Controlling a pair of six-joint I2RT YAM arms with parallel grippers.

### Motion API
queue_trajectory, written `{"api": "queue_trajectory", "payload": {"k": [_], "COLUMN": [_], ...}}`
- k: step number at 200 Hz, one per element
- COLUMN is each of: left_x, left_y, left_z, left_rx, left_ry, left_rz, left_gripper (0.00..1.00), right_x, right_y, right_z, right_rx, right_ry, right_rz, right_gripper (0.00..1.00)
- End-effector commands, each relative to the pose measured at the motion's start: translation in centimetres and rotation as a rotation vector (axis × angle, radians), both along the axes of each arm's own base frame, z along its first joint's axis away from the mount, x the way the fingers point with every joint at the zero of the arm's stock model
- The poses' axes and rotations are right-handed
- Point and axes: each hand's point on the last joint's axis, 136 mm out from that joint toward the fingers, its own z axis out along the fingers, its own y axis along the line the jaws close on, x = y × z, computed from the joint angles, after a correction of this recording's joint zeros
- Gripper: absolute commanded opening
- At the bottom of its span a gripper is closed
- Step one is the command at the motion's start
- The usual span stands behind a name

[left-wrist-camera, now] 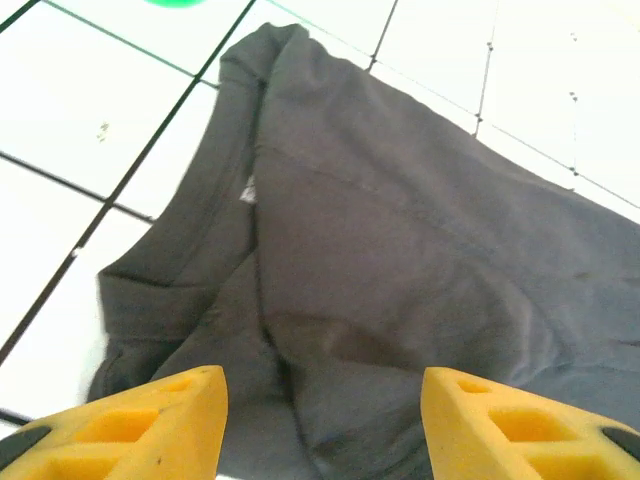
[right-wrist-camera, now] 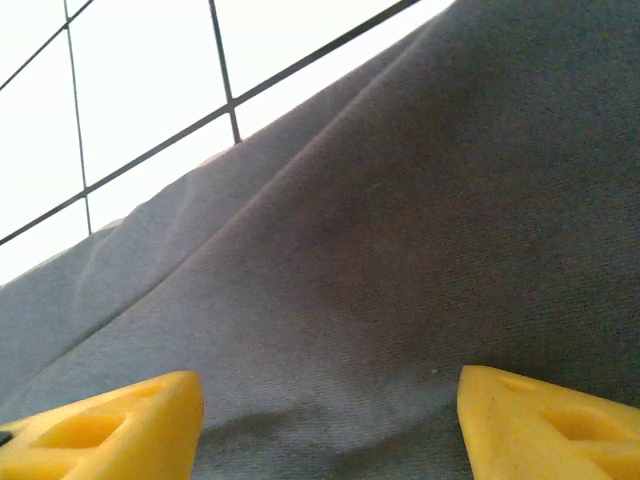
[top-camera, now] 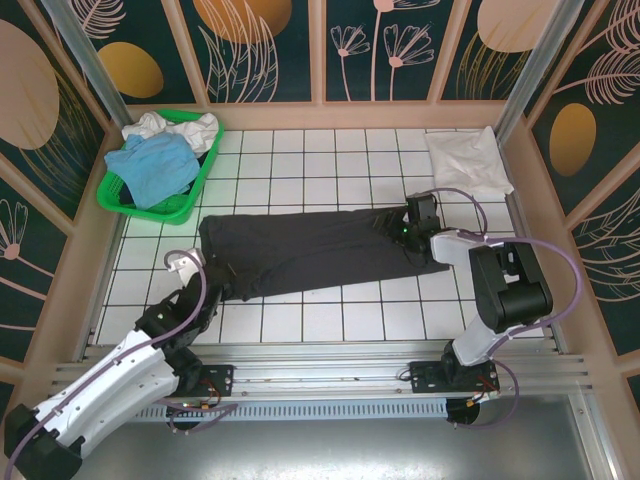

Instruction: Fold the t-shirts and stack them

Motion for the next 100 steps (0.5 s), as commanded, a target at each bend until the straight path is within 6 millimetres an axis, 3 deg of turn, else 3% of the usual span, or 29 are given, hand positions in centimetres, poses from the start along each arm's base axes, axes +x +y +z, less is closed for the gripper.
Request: {"api": "queue_trajectory", "payload": {"k": [1,32,43,50,63,71,87,100], "left_x": [1.4,2.1,2.2,2.0,1.2,0.5,-1.2,-2.2], "left_y": [-2.3,-5.8,-6.2,-6.4,-5.6,-4.6,-2.3,-1.1], "left_z": [0.4,-2.5,-3.7,-4.6,-6.4,-7.5,-9.6,-10.6], "left_rx": [-0.029,-0.067,-0.051,-0.038,0.002,0.034,0.075,0.093], "left_ry": [-0.048,0.032,0.067,0.098,0.177,0.228,0.33,0.377], "left_rz": [-0.086,-0.216,-0.235,-0.249,-0.231,-0.196,-0.103,-0.05], "left_gripper": [0.57,0.78,0.79,0.74,0.51,0.42,0.31,0.27], "right_x": [-0.3,-1.5,-1.9,-1.8,-1.3,-1.2,-0.7,-0.5], "right_y": [4.0,9.8,11.5,11.9,11.5,10.9,8.9,6.9], "right_z": [3.5,5.3,5.3,5.0,4.1,3.4,2.2,1.1], "right_rx": [0.044,0.076,0.087,0.077,0.037,0.008,-0.019,-0.02], "right_ry": [-0.125,-0.199,-0.208,-0.205,-0.179,-0.163,-0.123,-0.084], "right_rz": [0.123,0.272,0.318,0.332,0.31,0.286,0.226,0.174], "right_gripper": [0.68,0.68,0.68,0.68,0.68,0.68,0.68,0.68]}}
